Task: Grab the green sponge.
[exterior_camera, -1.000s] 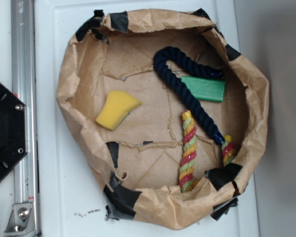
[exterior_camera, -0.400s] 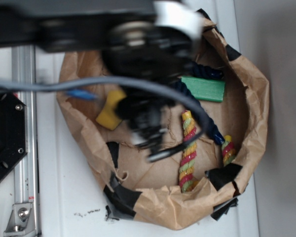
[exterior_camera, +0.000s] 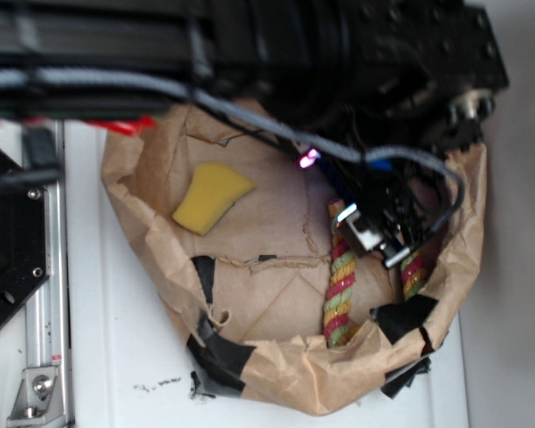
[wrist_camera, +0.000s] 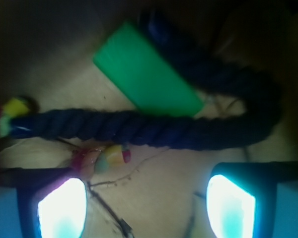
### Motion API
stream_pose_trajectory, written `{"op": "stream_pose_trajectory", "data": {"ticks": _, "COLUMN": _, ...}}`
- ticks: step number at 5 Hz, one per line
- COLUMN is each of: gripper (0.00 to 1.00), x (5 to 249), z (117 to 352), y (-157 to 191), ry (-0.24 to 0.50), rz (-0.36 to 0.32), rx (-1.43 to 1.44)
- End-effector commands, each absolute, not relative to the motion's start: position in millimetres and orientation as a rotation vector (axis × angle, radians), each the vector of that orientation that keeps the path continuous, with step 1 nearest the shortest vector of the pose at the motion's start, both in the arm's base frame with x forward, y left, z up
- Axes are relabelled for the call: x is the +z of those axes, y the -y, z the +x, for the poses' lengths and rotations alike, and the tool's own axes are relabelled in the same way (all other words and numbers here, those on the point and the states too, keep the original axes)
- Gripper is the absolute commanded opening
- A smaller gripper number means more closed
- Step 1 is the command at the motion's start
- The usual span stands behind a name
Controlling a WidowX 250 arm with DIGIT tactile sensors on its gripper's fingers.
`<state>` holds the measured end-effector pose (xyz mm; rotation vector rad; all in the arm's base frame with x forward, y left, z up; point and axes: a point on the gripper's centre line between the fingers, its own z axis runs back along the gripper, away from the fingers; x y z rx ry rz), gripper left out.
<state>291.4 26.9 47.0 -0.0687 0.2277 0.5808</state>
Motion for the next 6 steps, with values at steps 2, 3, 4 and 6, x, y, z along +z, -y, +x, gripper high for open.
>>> {"op": "stream_pose_trajectory", "data": {"ticks": 2, "gripper": 1.00, "x": 54, "z": 221, "y": -24, "ry": -0.206, "rz": -0.080, "rx": 0.455}}
{"op": "stream_pose_trajectory", "data": {"ticks": 3, "gripper": 1.00, "x": 43, "z": 214, "y": -25, "ry": -0.213, "rz": -0.070, "rx": 0.446}}
{"op": "stream_pose_trajectory", "data": {"ticks": 4, "gripper": 1.00, "x": 32, "z": 197, "y": -33, "ry": -0.177, "rz": -0.079, "rx": 0.442}}
{"op": "stream_pose_trajectory", "data": {"ticks": 6, "gripper": 0.00, "x": -6, "z": 181, "y": -34, "ry": -0.203, "rz": -0.099, "rx": 0.397}}
